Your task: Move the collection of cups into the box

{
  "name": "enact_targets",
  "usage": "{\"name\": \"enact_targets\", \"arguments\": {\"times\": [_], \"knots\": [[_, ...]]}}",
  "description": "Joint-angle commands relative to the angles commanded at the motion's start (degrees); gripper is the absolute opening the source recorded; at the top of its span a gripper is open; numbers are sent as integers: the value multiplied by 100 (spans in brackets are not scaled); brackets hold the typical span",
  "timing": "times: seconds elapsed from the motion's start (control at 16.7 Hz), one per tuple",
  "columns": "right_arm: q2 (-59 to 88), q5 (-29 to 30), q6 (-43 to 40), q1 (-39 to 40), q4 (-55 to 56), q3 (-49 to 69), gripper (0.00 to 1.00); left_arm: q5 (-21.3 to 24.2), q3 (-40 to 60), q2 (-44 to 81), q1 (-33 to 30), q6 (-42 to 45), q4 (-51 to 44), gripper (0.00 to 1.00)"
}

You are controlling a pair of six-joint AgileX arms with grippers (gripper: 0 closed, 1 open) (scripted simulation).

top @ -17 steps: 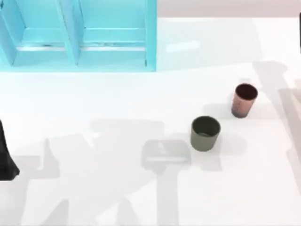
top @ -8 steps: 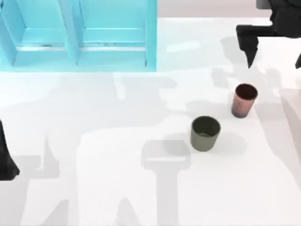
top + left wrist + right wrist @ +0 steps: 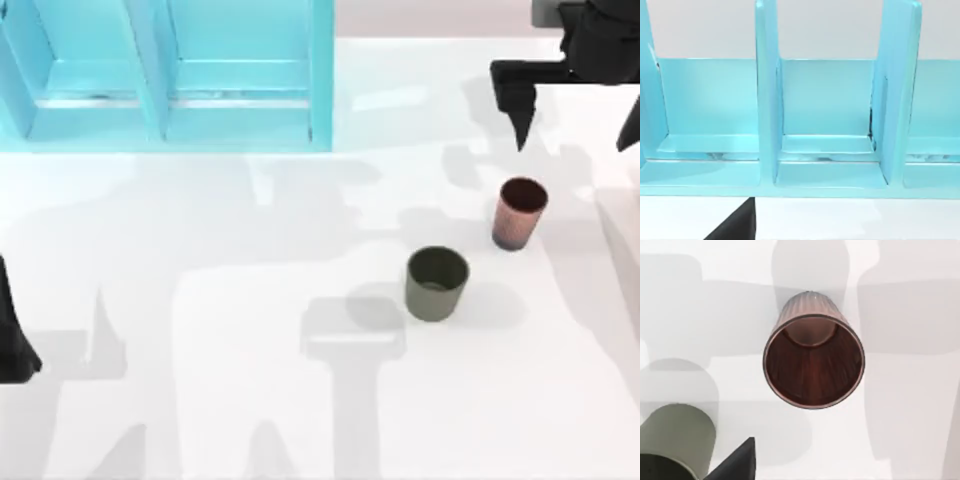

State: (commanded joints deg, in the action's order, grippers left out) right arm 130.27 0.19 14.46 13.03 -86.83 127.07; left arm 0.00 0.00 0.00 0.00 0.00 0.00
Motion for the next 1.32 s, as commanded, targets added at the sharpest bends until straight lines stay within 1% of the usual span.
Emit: {"name": "enact_targets", "arguments": {"times": [0.12,0.24,0.66,0.96,1.32], "knots": [[-5,0,-9,10,88,-89,100,0,0,0,0,0,0,100],[-6,1,-11,20,405,-408,100,0,0,0,0,0,0,100],[25,1,16,43,2101,-2073,100,0,0,0,0,0,0,100],[37,1,20,47,2245,-2212,100,0,0,0,0,0,0,100],[37,1,20,47,2245,-2212,55,0,0,0,0,0,0,100]]}}
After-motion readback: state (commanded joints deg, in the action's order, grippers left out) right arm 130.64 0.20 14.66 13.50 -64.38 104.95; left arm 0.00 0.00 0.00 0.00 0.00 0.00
